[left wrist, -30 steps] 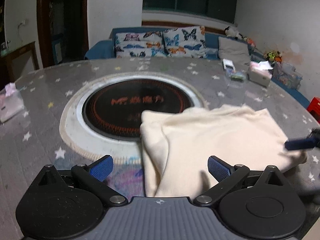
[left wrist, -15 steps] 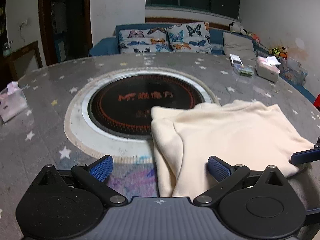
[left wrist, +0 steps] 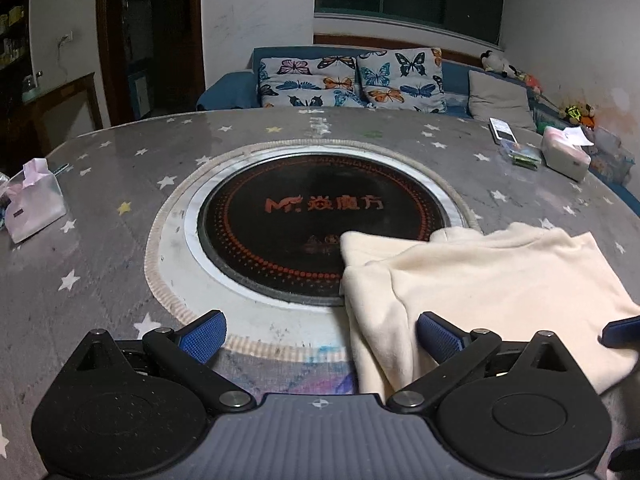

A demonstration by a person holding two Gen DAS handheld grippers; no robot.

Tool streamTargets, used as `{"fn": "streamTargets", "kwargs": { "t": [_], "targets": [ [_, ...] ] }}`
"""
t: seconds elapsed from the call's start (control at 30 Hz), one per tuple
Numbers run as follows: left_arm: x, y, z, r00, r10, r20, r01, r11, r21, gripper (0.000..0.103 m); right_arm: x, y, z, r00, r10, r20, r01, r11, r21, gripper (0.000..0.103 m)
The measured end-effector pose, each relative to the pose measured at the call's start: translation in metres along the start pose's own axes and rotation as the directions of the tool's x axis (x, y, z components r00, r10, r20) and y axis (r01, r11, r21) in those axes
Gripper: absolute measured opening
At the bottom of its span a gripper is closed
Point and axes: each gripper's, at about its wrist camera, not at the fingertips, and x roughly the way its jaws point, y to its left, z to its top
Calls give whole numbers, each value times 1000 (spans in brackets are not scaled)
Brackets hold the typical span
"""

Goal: Fold clothes

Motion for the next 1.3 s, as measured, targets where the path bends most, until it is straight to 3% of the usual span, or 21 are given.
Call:
{"fn": "streamTargets", "kwargs": {
  "t": [0.4,0.67,0.87,1.03,1.3],
  "targets": [
    [11,-1,8,1000,12,3,-12,1000,3,103,22,-47,46,995,-95,29,94,995,43,103],
    [17,2,7,1000,7,-11,-7,1000,-7,103,49,-79,49,992,-123,-18,125,983,134,103],
    [17,3,6,1000,0,-13,0,1000,-14,103,42,-74,57,989,-150,3,149,981,128,102],
    [17,3,6,1000,-4,-13,4,1000,-19,103,50,-70,71,977,-213,6,211,972,107,101],
    [18,6,5,1000,-14,-15,14,1000,-26,103,83,-72,78,943,-326,-69,332,939,95,98]
  ]
}}
